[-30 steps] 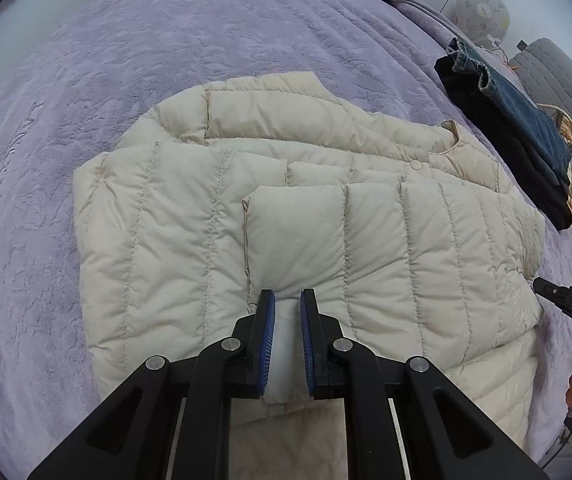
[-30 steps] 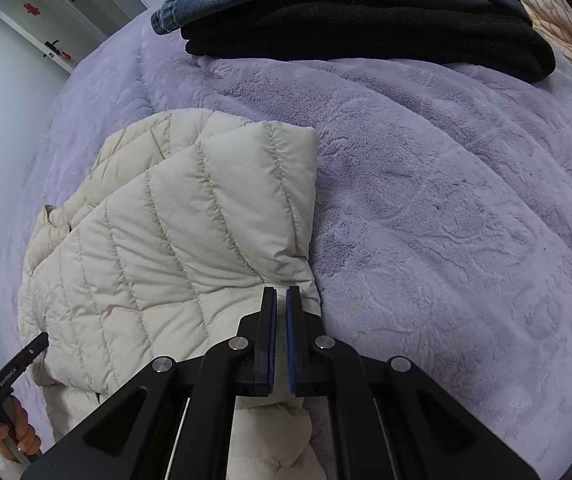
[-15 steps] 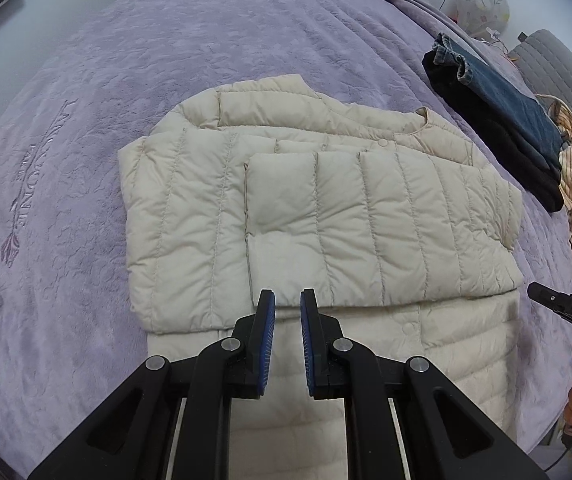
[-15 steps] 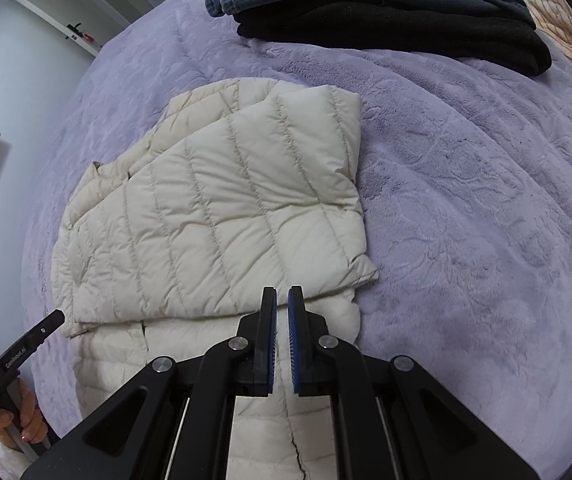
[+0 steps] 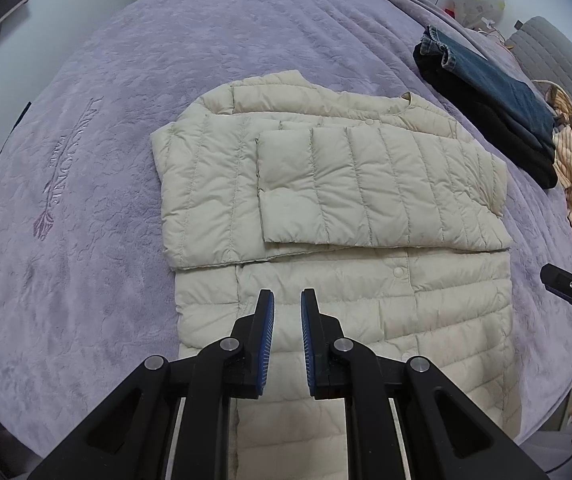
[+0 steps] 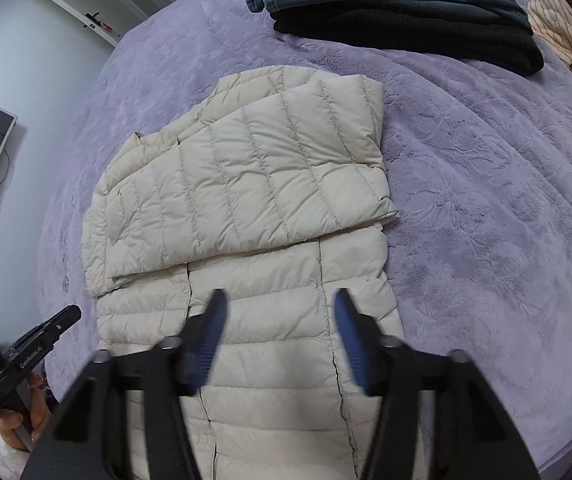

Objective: Fold large clothes

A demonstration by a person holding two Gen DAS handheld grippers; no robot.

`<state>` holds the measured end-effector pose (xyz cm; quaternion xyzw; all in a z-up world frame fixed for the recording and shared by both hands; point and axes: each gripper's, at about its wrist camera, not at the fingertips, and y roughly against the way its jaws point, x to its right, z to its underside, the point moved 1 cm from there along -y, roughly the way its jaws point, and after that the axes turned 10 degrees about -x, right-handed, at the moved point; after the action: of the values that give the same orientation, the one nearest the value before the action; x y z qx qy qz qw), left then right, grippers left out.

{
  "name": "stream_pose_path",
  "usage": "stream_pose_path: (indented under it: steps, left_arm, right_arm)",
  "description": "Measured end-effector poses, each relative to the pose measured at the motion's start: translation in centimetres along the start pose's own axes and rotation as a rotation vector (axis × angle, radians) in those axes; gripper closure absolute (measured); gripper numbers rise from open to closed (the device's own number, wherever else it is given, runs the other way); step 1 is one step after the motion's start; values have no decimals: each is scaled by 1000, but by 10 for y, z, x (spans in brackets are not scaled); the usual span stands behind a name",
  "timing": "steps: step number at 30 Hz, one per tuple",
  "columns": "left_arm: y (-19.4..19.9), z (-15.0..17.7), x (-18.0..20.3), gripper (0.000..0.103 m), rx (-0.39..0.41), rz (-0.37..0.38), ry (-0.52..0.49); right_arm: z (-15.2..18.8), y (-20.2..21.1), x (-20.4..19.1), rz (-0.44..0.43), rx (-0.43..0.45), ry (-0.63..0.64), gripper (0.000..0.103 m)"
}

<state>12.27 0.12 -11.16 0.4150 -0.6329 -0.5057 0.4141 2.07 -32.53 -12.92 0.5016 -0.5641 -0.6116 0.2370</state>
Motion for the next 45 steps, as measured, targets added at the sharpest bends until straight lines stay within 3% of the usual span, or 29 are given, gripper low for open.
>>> stream_pose_path:
  steps: [4, 5, 6, 7, 9, 20, 21, 29, 34, 38, 45]
  left_arm:
    - [8, 9, -3, 88, 7, -10, 9]
    - [10, 11, -4, 71, 7, -15, 11]
    - [12, 13, -4, 45, 7, -19, 16]
    - [16, 16, -6, 0, 16, -40, 31]
    - [25, 23, -7, 1, 63, -77, 35]
    - [35, 40, -15, 1, 13, -72, 37]
    - [37, 42, -15, 1, 10, -75, 38]
    - [41, 55, -21, 1, 3, -104, 38]
    - [36, 65, -33, 1, -18, -125, 28]
    - [23, 82, -48, 1, -72, -103, 15]
    - [-13, 122, -82, 1, -217, 6, 61]
  right_arm:
    - [7, 9, -8, -1, 4, 18, 30]
    - [9, 11, -9, 2, 4, 20, 30]
    - [11, 12, -11, 4, 6, 22, 30]
    - [12, 13, -12, 6, 5, 22, 30]
    - [15, 17, -14, 5, 5, 20, 26]
    - [31, 33, -26, 2, 10, 48, 13]
    - [33, 33, -28, 6, 6, 55, 0]
    - [51, 39, -30, -49, 11, 48, 0]
    - [58, 39, -20, -58, -33, 15, 0]
    - [65, 35, -4, -79, -90, -19, 0]
    - [91, 14, 48, -114, -195, -138, 0]
